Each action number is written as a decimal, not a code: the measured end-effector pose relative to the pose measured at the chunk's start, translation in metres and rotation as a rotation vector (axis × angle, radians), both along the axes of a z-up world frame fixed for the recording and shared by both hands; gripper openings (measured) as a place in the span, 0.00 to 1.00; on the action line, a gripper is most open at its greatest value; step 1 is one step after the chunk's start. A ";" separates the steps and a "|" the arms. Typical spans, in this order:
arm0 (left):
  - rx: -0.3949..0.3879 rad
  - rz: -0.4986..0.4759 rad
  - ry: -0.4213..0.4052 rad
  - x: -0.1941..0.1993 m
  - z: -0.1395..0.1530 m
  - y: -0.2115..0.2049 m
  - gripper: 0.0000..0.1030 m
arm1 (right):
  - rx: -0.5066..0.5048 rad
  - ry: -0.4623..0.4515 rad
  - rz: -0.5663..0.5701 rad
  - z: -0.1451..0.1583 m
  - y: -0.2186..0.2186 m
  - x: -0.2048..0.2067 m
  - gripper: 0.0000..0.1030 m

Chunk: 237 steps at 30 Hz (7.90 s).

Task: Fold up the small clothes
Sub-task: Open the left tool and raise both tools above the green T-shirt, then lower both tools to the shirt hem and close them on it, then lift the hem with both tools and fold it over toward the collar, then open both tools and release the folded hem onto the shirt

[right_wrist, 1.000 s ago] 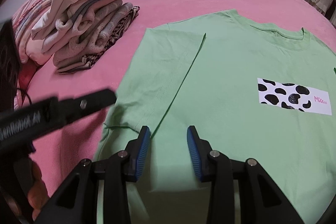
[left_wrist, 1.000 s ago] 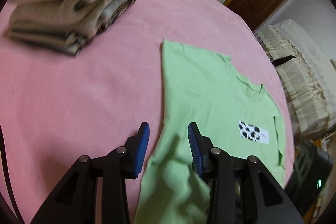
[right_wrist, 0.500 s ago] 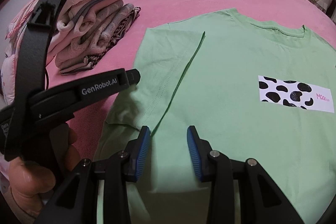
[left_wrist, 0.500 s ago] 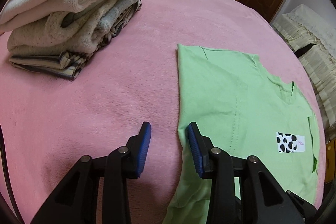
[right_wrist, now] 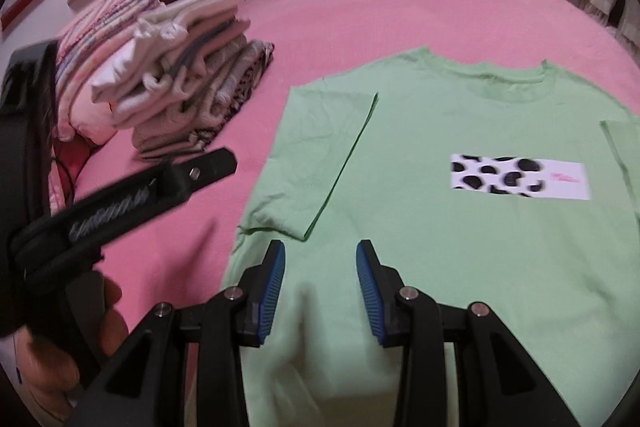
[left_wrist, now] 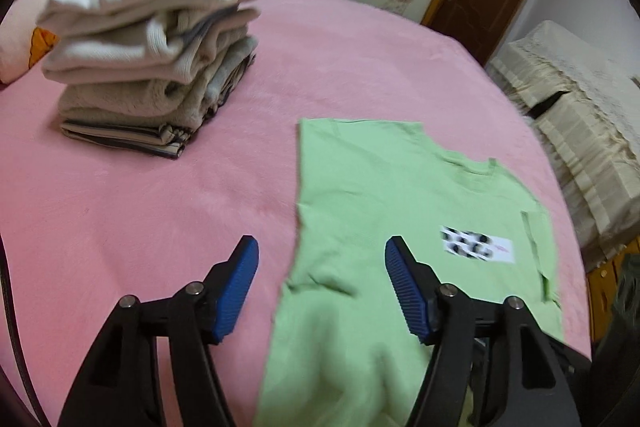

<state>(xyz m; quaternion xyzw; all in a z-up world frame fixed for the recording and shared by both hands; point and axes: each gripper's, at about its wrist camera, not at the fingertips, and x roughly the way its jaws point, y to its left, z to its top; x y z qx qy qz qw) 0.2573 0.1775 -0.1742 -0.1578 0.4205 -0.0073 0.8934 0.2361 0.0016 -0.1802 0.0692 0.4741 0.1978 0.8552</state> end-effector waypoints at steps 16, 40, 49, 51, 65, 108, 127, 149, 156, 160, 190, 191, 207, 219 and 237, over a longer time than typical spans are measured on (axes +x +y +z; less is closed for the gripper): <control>0.101 -0.050 -0.162 -0.146 0.122 -0.076 0.96 | 0.015 -0.163 -0.174 0.116 -0.112 -0.127 0.37; 0.195 -0.159 -0.181 -0.287 0.134 -0.115 0.99 | -0.042 -0.285 -0.205 0.137 -0.169 -0.271 0.43; 0.214 -0.196 -0.132 -0.299 0.116 -0.111 0.99 | -0.051 -0.267 -0.225 0.120 -0.181 -0.278 0.43; 0.237 -0.189 -0.107 -0.297 0.107 -0.107 0.99 | -0.068 -0.270 -0.221 0.116 -0.181 -0.276 0.43; 0.199 -0.147 0.119 -0.291 -0.012 -0.044 0.99 | -0.153 -0.112 -0.201 0.027 -0.234 -0.284 0.43; -0.004 -0.165 0.335 -0.273 -0.116 0.000 0.49 | -0.158 0.125 -0.177 -0.083 -0.305 -0.273 0.15; -0.103 -0.138 0.371 -0.273 -0.114 0.011 0.09 | -0.115 0.078 -0.187 -0.043 -0.326 -0.289 0.03; -0.391 -0.097 0.223 -0.275 -0.044 0.055 0.05 | 0.253 -0.038 -0.233 0.038 -0.353 -0.270 0.03; -0.507 -0.042 0.074 -0.237 0.007 0.070 0.05 | 0.318 -0.144 -0.248 0.084 -0.357 -0.228 0.03; -0.492 0.025 0.036 -0.187 0.032 0.071 0.05 | 0.334 -0.189 -0.292 0.104 -0.363 -0.187 0.03; -0.389 0.241 0.190 0.182 -0.093 0.032 0.08 | 0.258 0.056 -0.605 -0.042 -0.363 0.178 0.04; -0.402 0.253 0.182 0.184 -0.096 0.033 0.08 | 0.271 0.059 -0.611 -0.045 -0.364 0.181 0.04; 0.004 -0.039 0.067 0.175 -0.052 -0.003 0.28 | 0.104 0.019 -0.430 -0.016 -0.355 0.168 0.27; 0.327 -0.248 0.110 0.141 -0.046 -0.011 0.29 | -0.254 -0.127 -0.184 0.000 -0.299 0.131 0.27; 0.348 -0.155 0.125 0.191 -0.070 -0.035 0.40 | -0.403 -0.083 -0.112 -0.045 -0.264 0.169 0.27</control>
